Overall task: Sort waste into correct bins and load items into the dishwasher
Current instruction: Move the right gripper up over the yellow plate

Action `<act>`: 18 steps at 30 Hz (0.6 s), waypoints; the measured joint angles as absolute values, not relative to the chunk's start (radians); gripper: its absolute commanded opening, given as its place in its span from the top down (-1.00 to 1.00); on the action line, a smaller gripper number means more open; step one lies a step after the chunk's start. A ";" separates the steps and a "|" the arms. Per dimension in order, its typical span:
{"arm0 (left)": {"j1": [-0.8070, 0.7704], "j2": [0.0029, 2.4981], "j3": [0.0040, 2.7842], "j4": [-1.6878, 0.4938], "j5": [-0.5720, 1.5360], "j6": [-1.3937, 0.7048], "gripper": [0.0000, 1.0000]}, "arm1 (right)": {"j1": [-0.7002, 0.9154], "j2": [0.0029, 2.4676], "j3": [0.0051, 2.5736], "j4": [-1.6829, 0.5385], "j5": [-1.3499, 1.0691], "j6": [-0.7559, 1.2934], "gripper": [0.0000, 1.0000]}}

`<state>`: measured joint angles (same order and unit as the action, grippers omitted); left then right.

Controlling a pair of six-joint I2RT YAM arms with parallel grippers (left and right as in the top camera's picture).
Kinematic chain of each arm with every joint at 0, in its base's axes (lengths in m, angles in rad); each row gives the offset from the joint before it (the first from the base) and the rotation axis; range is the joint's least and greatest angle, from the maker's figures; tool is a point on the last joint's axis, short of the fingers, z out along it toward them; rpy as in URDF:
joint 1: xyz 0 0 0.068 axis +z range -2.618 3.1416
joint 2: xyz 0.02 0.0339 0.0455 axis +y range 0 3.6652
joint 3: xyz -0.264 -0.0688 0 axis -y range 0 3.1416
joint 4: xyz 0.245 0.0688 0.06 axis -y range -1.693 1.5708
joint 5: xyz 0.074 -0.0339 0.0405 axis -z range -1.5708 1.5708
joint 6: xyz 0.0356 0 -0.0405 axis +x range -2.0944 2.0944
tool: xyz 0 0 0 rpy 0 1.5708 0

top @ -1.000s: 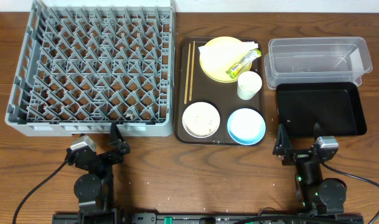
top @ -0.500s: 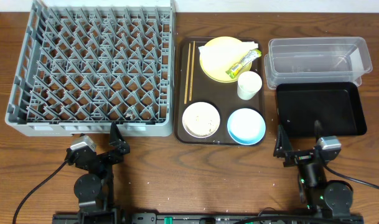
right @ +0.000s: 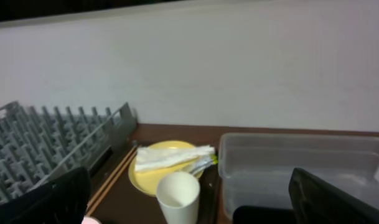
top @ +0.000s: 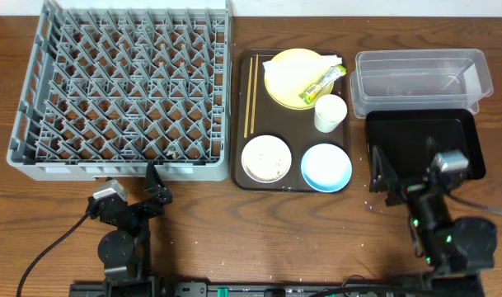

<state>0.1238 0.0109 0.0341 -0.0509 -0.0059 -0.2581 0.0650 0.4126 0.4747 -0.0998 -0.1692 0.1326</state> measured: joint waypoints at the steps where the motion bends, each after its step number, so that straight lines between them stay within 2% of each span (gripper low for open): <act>1: 0.124 0.011 0.034 -0.051 -0.006 -0.258 -0.96 | 0.065 0.453 0.512 -0.116 -0.180 0.130 -0.98; 5: 0.124 0.011 0.034 -0.051 -0.006 -0.258 -0.96 | 0.065 0.622 0.682 -0.220 -0.221 0.117 -0.99; 18: 0.124 0.011 0.034 -0.051 -0.006 -0.258 -0.96 | 0.065 1.237 1.377 -0.752 -0.324 0.083 -0.99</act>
